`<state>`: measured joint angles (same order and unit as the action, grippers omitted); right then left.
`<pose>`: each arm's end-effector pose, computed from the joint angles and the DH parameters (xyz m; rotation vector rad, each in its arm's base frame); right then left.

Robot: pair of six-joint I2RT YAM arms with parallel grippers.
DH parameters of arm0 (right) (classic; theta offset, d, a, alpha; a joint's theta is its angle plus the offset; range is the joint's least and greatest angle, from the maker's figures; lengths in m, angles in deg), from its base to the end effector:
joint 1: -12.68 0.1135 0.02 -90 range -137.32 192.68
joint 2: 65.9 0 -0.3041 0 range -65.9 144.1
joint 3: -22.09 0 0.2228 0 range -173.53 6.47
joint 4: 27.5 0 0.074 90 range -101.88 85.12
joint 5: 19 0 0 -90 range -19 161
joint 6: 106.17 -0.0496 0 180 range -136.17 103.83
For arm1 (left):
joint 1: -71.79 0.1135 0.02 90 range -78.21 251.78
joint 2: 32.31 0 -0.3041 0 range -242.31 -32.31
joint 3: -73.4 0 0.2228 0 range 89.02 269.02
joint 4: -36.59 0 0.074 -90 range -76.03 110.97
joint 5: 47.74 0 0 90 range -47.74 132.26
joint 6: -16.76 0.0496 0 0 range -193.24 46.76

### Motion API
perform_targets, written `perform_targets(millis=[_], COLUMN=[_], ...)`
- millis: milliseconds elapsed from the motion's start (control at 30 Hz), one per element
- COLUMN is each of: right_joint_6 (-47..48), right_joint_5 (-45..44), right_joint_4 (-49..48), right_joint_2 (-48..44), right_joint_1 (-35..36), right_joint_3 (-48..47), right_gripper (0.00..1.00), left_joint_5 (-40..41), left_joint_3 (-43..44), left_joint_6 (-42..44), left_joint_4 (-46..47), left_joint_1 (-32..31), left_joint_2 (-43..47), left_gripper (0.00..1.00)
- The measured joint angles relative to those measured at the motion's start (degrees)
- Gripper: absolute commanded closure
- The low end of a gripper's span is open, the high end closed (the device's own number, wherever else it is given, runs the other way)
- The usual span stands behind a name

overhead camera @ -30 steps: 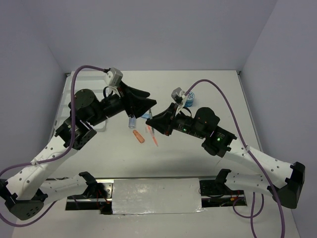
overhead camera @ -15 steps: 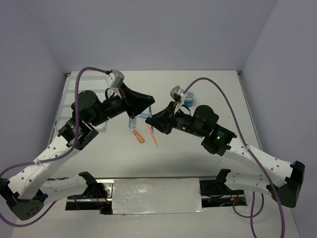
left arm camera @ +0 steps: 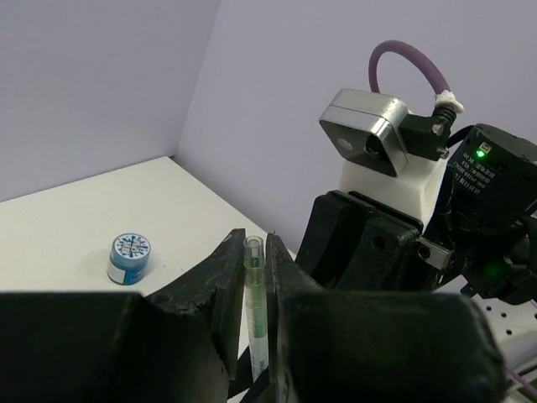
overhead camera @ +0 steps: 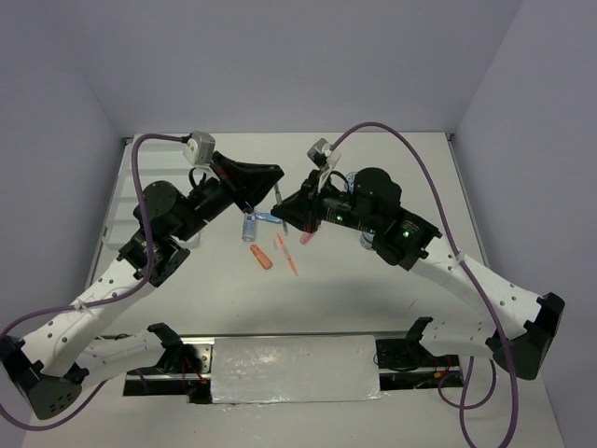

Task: Sort the stationery into containers
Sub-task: Close the pen cap on the pen, then place the pen in the storage box.

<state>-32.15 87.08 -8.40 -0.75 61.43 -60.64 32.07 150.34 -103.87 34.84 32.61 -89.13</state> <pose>0.1388 0.1791 0.4535 -0.7012 1.5591 1.0849 0.1335 -0.1201 0.4834 0.2637 1.3174 -1.1548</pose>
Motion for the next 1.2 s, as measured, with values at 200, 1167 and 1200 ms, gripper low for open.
perform_targets(millis=[200,1167,1200], right_joint_6=[-1.64,-0.85,-0.85], right_joint_5=[4.98,8.11,8.13], right_joint_4=[2.23,-11.96,-12.22], right_joint_2=[1.9,1.51,1.49], right_joint_1=[-3.19,-5.01,-5.01], right_joint_3=[-1.27,2.12,2.29], right_gripper=[1.0,1.0,1.0], left_joint_5=[1.64,9.49,9.33], left_joint_3=[-4.0,9.51,9.51], left_joint_6=[-1.77,-2.27,-2.27], left_joint_4=[5.29,-19.41,-19.41], left_joint_1=[0.48,-2.67,-2.67], left_joint_2=[-0.04,1.4,1.46], left_gripper=[1.0,0.21,0.21])
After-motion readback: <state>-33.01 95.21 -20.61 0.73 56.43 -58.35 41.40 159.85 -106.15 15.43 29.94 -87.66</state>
